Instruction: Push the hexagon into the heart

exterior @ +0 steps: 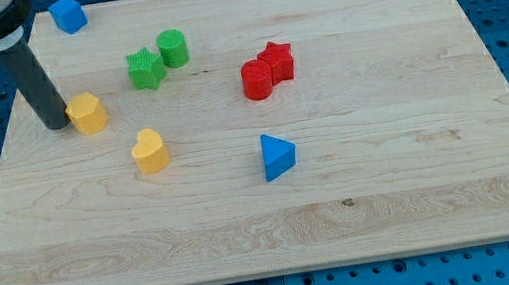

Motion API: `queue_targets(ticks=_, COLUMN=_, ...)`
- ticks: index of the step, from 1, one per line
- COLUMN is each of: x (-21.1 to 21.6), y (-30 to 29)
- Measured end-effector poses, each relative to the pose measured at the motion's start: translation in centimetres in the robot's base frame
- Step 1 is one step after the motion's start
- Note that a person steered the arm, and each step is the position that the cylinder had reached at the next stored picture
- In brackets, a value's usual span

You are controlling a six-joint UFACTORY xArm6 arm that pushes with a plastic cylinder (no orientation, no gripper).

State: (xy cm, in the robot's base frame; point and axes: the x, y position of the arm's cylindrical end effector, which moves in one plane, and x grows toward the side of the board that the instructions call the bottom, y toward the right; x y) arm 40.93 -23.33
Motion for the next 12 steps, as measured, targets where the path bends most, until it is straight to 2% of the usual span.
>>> queue_targets(ticks=2, x=-3.5, y=-0.3)
queue_targets(ticks=3, x=-3.1, y=2.0)
queue_targets(ticks=4, x=-1.1, y=5.5)
queue_targets(ticks=5, x=1.4, y=6.3)
queue_targets(ticks=7, x=1.6, y=3.1)
queue_targets(ticks=9, x=3.6, y=0.1)
queue_targets(ticks=12, x=3.6, y=2.5)
